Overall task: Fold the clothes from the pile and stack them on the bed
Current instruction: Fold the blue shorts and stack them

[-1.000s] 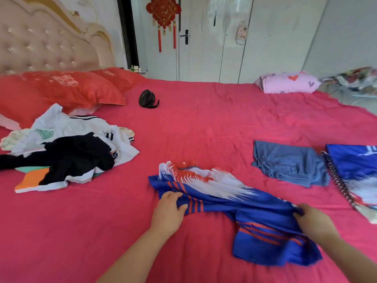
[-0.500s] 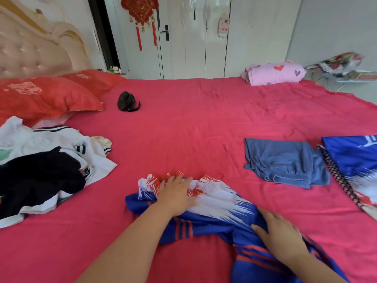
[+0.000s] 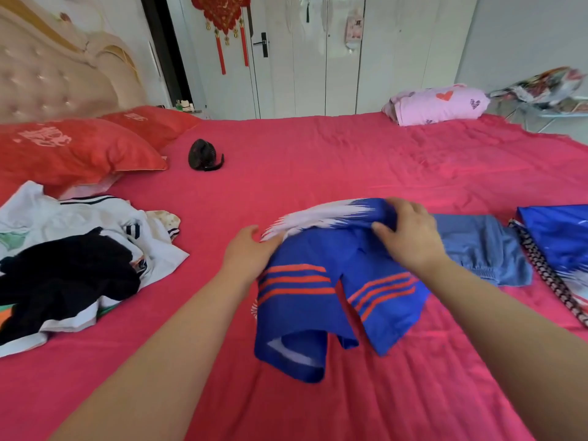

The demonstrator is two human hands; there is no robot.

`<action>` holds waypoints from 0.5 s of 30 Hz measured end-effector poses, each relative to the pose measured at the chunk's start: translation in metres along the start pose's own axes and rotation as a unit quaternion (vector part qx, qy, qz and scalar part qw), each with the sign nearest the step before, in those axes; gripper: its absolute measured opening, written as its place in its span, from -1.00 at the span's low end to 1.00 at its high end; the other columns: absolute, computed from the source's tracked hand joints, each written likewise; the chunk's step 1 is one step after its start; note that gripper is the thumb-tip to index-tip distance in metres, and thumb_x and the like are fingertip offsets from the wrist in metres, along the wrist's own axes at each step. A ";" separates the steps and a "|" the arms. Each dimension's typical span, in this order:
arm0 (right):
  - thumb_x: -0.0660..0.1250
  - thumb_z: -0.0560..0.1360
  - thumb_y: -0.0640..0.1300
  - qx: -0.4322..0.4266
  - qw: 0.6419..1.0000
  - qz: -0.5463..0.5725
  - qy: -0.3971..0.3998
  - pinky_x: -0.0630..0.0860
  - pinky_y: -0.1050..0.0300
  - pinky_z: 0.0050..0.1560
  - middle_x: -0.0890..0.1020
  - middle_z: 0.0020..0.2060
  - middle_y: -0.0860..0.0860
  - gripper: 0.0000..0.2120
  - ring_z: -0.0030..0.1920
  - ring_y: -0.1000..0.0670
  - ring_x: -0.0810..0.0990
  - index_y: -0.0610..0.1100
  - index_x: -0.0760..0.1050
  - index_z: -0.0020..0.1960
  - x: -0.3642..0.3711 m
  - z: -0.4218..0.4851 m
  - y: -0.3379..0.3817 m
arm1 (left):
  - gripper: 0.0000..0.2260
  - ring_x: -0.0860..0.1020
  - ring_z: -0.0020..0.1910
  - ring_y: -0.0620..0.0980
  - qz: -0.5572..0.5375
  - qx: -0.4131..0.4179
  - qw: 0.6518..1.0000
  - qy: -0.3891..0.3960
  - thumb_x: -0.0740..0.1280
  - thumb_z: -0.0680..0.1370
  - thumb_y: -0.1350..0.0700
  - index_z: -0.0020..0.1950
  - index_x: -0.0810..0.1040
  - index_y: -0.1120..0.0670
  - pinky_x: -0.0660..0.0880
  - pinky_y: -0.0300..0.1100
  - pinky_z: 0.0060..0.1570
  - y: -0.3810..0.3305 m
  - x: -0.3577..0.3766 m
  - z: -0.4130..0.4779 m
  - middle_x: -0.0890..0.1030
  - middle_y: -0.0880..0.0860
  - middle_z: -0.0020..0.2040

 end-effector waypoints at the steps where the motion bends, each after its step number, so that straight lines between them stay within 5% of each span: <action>1: 0.35 0.45 -0.11 -0.023 0.999 0.016 0.020 0.28 -0.04 0.29 0.49 0.23 -0.22 -0.53 0.26 -0.23 0.41 -0.18 0.38 0.33 0.008 -0.010 0.010 | -0.37 0.44 0.30 0.11 -0.049 -0.036 0.998 0.002 0.35 0.47 -0.14 0.44 0.30 0.13 0.39 -0.01 0.28 0.012 -0.004 0.001 0.45 0.12 0.34; 4: 0.32 0.46 -0.16 -0.067 0.988 0.037 0.136 0.24 0.11 0.28 0.51 0.22 -0.16 -0.56 0.27 -0.14 0.43 -0.20 0.39 0.32 0.044 -0.073 0.019 | -0.25 0.33 0.40 0.09 -0.089 -0.107 0.990 -0.008 0.34 0.47 -0.17 0.51 0.13 0.15 0.29 0.01 0.37 0.055 -0.007 -0.010 0.30 0.13 0.44; 7: 0.34 0.47 -0.08 -0.040 0.959 0.043 0.277 0.13 0.26 0.35 0.35 0.36 -0.07 -0.38 0.39 -0.03 0.30 -0.13 0.19 0.45 0.074 -0.138 0.010 | -0.18 0.39 0.35 0.19 -0.075 -0.195 0.978 0.005 0.36 0.37 -0.26 0.46 0.23 0.19 0.35 0.12 0.31 0.106 0.002 -0.033 0.37 0.22 0.40; 10: 0.37 0.43 0.01 -0.015 0.960 0.019 0.277 0.21 0.20 0.37 0.32 0.38 -0.02 -0.25 0.39 -0.02 0.30 0.00 0.07 0.50 0.087 -0.161 0.005 | -0.46 0.52 0.19 0.17 0.030 -0.179 0.983 0.004 0.32 0.42 -0.17 0.26 0.47 0.16 0.45 -0.02 0.18 0.135 0.013 -0.049 0.56 0.19 0.21; 15: 0.25 0.50 -0.22 0.003 0.972 0.012 0.236 0.29 0.25 0.18 0.51 0.10 -0.07 -0.63 0.17 -0.05 0.50 -0.02 0.46 0.29 0.076 -0.146 0.005 | -0.77 0.56 -0.05 0.10 0.019 -0.149 0.989 -0.014 0.36 0.48 0.10 0.05 0.56 0.21 0.35 -0.18 -0.17 0.127 0.015 -0.059 0.61 0.17 -0.05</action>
Point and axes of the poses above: each hand's wrist, its own z-axis towards the middle knuckle, its own x-axis out of the palm, y = z × x, the point moved 1 cm from there along z, towards the middle knuckle
